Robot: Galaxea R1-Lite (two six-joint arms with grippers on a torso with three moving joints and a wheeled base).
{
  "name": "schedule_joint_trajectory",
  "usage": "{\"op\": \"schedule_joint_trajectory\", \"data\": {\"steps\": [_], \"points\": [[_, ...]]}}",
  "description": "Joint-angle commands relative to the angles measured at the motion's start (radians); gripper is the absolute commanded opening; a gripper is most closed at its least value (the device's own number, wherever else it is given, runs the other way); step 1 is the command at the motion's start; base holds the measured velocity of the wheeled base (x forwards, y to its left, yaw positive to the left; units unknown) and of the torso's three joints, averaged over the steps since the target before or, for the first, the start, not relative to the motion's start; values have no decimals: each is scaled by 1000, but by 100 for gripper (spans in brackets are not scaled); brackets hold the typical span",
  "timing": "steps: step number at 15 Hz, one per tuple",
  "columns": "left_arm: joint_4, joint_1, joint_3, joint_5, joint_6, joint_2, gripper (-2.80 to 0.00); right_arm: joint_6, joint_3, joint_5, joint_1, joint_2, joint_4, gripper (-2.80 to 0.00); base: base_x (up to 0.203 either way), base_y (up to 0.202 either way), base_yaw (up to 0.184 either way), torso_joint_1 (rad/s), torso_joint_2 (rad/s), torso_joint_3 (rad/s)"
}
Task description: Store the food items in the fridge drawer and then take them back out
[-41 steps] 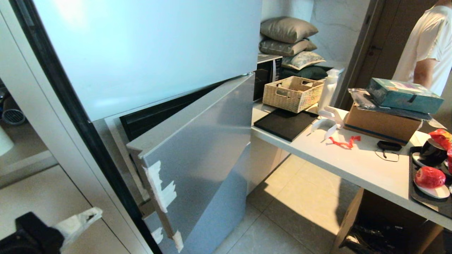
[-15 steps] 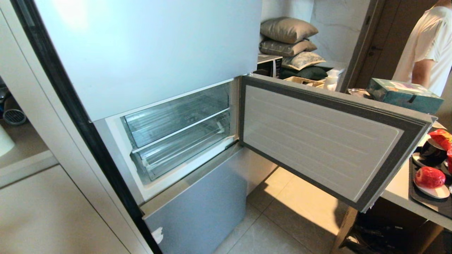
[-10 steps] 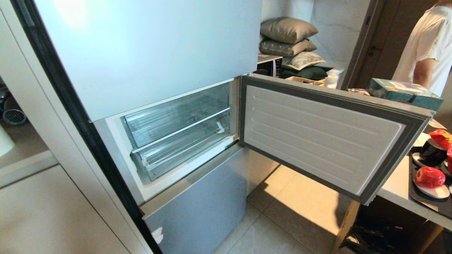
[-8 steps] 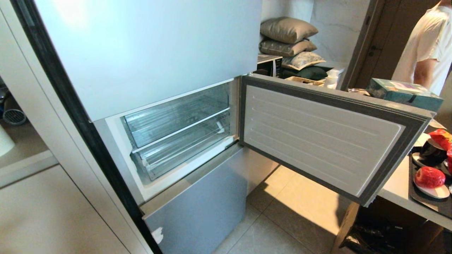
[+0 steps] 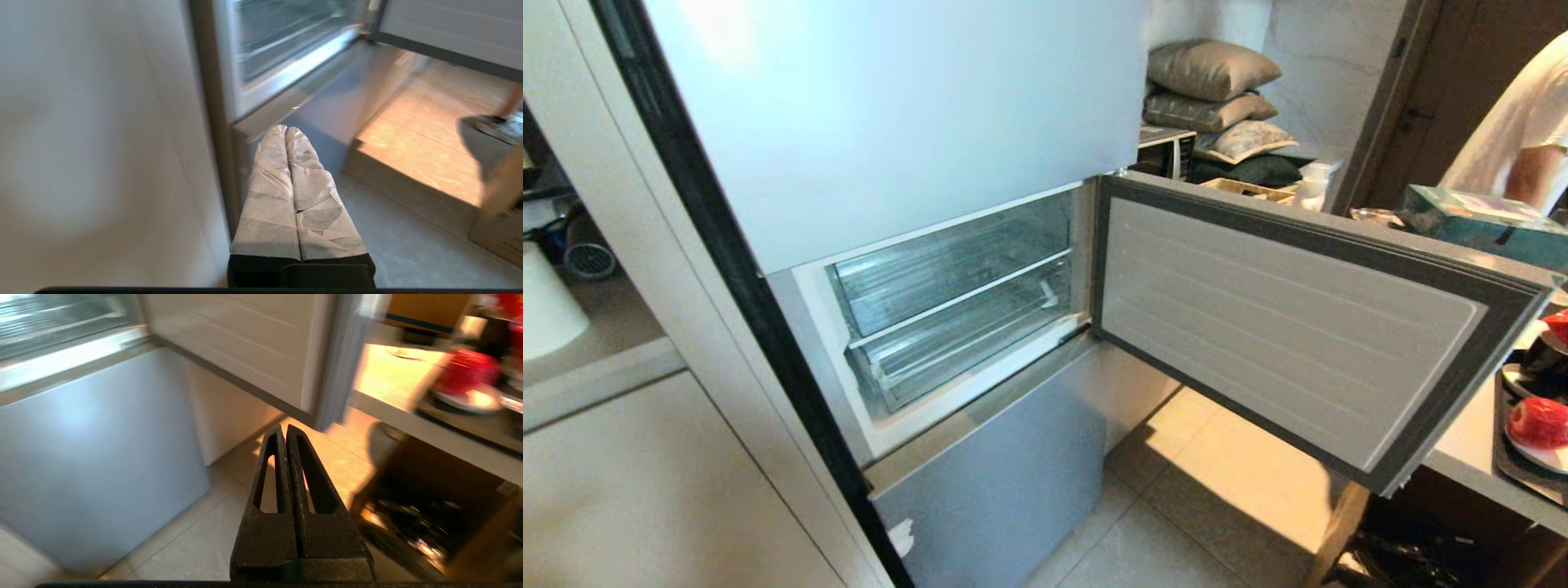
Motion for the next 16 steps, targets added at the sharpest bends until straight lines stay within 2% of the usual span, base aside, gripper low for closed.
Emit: {"op": "schedule_joint_trajectory", "data": {"steps": [1,16], "points": [[1,0,0,0,-1,1,-280,1,0,-2,0,1,-1,-280,5,-3,159,6,-2,2],[1,0,0,0,-1,0,-280,26,0,-4,1,1,-1,-280,1,-8,176,1,3,1]]}}
